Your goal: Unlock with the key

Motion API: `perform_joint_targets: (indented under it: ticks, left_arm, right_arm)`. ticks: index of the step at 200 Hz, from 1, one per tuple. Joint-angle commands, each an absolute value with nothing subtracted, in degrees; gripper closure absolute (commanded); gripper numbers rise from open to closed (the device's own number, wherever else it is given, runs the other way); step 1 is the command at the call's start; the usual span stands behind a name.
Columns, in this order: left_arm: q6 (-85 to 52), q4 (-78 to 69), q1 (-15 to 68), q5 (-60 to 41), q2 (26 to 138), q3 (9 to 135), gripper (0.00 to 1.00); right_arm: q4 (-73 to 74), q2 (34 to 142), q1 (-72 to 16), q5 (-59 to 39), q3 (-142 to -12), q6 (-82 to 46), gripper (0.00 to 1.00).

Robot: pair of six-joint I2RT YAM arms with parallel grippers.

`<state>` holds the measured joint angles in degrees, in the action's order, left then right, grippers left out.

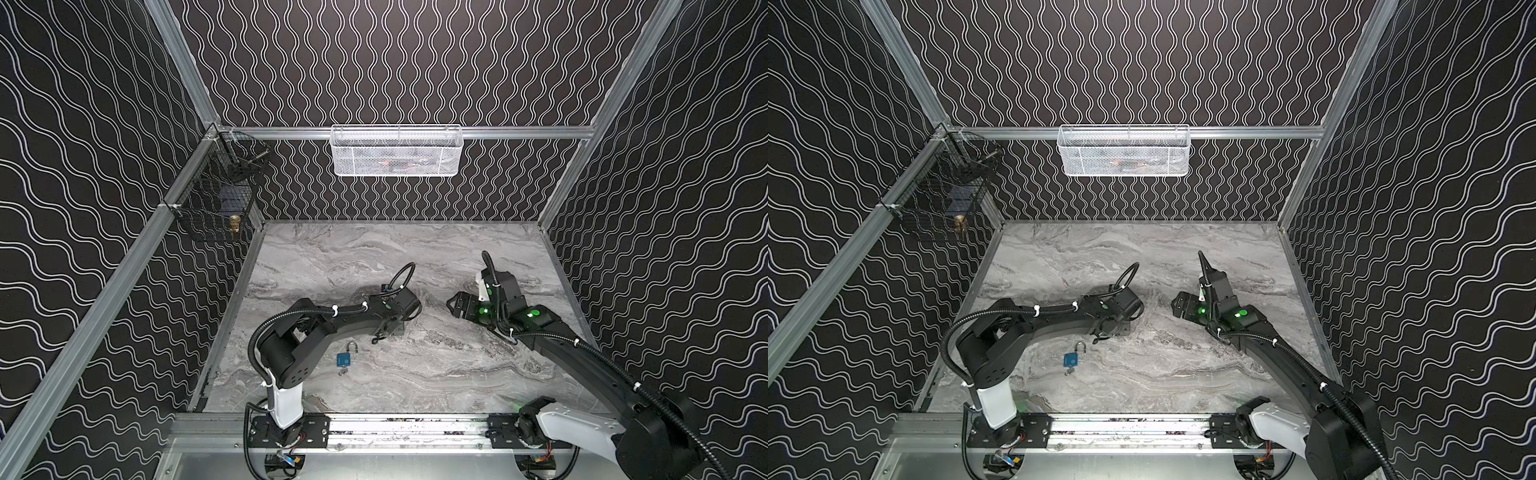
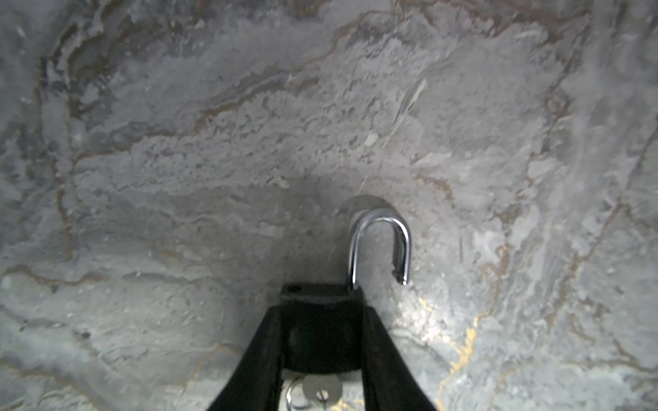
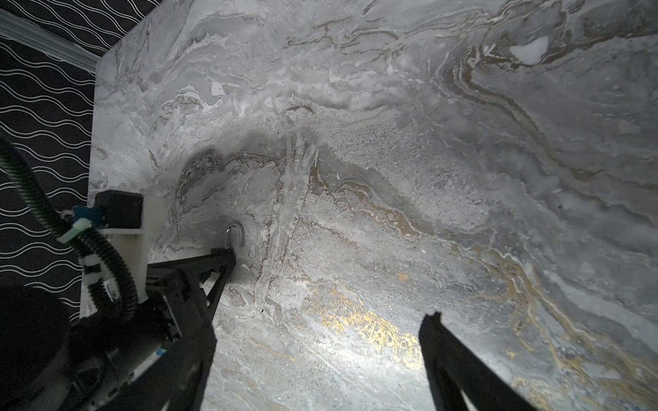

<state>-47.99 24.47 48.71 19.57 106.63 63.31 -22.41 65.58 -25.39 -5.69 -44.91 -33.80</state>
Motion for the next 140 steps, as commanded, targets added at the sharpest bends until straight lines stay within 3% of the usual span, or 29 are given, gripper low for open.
perform_joint_targets:
  ticks: [1, 17, 93, 140]
  left_arm:
    - [-49.12, 26.04, 48.6, 16.95, 108.36, 63.44, 0.72]
    - [-48.88, 26.8, 48.64, 16.57, 108.64, 63.79, 0.54]
    - [-47.75, 27.59, 48.61, 15.51, 103.77, 64.0, 0.04]
    - [-47.34, 28.28, 47.91, 15.13, 96.46, 62.73, 0.01]
  right_arm:
    - [-20.95, 65.58, -25.37, -6.3, -44.75, -33.57, 0.09]
    - [-20.16, 65.55, -25.36, -6.55, -44.22, -33.67, 0.09]
    - [-19.25, 65.4, -22.86, -6.78, -44.01, -33.93, 0.09]
    - [-19.06, 63.42, -21.98, -6.16, -43.63, -34.26, 0.09]
